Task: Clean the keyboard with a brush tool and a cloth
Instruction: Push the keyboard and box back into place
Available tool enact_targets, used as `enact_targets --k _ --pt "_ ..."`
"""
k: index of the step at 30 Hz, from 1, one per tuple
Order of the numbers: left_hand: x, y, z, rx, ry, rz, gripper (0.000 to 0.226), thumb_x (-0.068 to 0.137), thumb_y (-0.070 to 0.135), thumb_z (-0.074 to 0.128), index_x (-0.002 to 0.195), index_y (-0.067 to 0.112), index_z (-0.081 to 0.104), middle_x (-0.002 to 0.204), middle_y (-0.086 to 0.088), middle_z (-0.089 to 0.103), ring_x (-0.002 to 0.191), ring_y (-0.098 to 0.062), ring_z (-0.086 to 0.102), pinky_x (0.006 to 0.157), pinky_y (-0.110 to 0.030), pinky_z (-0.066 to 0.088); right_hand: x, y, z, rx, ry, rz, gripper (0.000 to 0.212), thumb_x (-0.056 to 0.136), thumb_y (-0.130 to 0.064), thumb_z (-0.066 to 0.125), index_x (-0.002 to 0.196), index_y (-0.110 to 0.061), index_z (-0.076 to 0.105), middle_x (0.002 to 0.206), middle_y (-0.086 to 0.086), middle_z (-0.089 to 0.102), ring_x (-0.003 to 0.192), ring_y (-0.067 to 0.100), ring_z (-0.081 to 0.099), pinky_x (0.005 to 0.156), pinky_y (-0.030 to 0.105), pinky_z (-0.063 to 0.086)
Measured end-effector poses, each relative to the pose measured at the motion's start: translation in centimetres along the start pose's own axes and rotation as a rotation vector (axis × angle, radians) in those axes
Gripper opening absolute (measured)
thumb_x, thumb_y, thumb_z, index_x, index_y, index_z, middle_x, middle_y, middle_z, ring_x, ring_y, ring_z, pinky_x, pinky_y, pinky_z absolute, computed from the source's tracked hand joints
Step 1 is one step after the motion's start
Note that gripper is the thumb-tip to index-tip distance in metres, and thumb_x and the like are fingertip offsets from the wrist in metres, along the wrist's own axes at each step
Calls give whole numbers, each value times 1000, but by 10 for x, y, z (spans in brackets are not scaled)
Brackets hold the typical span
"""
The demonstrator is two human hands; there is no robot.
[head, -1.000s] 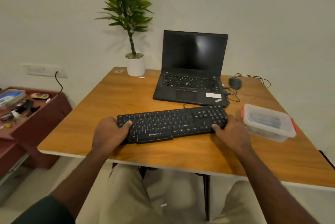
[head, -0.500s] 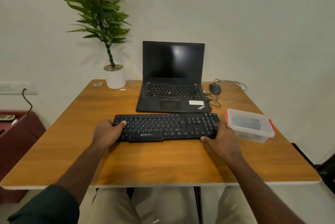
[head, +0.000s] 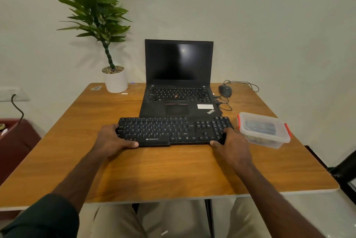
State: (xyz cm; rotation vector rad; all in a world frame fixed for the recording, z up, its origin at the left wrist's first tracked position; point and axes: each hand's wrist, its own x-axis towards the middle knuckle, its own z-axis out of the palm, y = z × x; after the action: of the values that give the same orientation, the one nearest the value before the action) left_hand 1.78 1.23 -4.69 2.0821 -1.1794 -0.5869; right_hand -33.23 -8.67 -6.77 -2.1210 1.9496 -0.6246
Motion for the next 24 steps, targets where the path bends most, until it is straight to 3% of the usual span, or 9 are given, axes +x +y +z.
enact_targets --k 3,6,9,11,13,16,19,21,24 --pt "2 -2 1 26 -4 26 87 54 31 97 127 4 58 104 4 57 89 -10 52 65 -20 40 -1 0 -2 -5 5 -10 64 78 -60 73 123 -18 56 119 5 65 109 24 60 92 43 55" --pt "3 -1 2 51 -10 0 84 56 32 97 126 5 59 105 2 59 88 -11 51 64 -20 41 -2 -2 -7 12 6 8 68 76 -61 74 125 -18 55 120 5 66 110 24 61 90 43 56" --pt "2 3 3 181 23 -43 97 52 48 95 132 11 55 125 -8 61 103 -20 53 84 -37 49 -6 -4 -14 4 17 18 68 76 -61 75 125 -20 53 119 3 66 109 24 62 88 42 57" --pt "-1 9 9 369 65 -2 110 52 61 90 144 20 45 140 -10 50 125 -29 42 103 -49 38 -10 -4 -18 -3 35 6 62 77 -60 74 122 -21 55 116 2 67 107 22 62 85 40 58" --pt "-7 25 21 385 87 90 105 58 63 86 146 25 43 144 -8 43 133 -30 32 106 -52 29 -13 -3 -23 -2 52 -1 54 80 -55 75 119 -21 58 113 1 67 104 20 62 83 38 58" --pt "-14 65 52 288 89 223 79 71 58 81 138 25 53 139 -3 51 132 -26 37 107 -49 32 -11 2 -38 10 116 -30 42 84 -47 74 114 -20 62 107 0 68 98 16 64 80 32 57" --pt "-14 111 90 78 -7 310 51 82 46 78 124 18 64 117 1 65 111 -17 58 93 -36 50 -5 19 -59 75 214 -23 31 88 -37 73 108 -16 65 99 2 70 89 16 65 76 31 55" --pt "-12 143 116 -31 -98 339 37 87 37 76 116 15 68 98 5 69 90 -7 63 76 -23 49 1 38 -71 121 291 6 27 89 -32 73 107 -14 66 100 5 70 88 18 66 74 29 53" --pt "-9 190 155 -100 -184 335 21 90 33 73 101 15 74 85 7 70 81 -4 64 65 -18 46 10 75 -87 153 399 58 25 91 -30 71 105 -12 64 102 6 68 91 20 65 71 27 52"
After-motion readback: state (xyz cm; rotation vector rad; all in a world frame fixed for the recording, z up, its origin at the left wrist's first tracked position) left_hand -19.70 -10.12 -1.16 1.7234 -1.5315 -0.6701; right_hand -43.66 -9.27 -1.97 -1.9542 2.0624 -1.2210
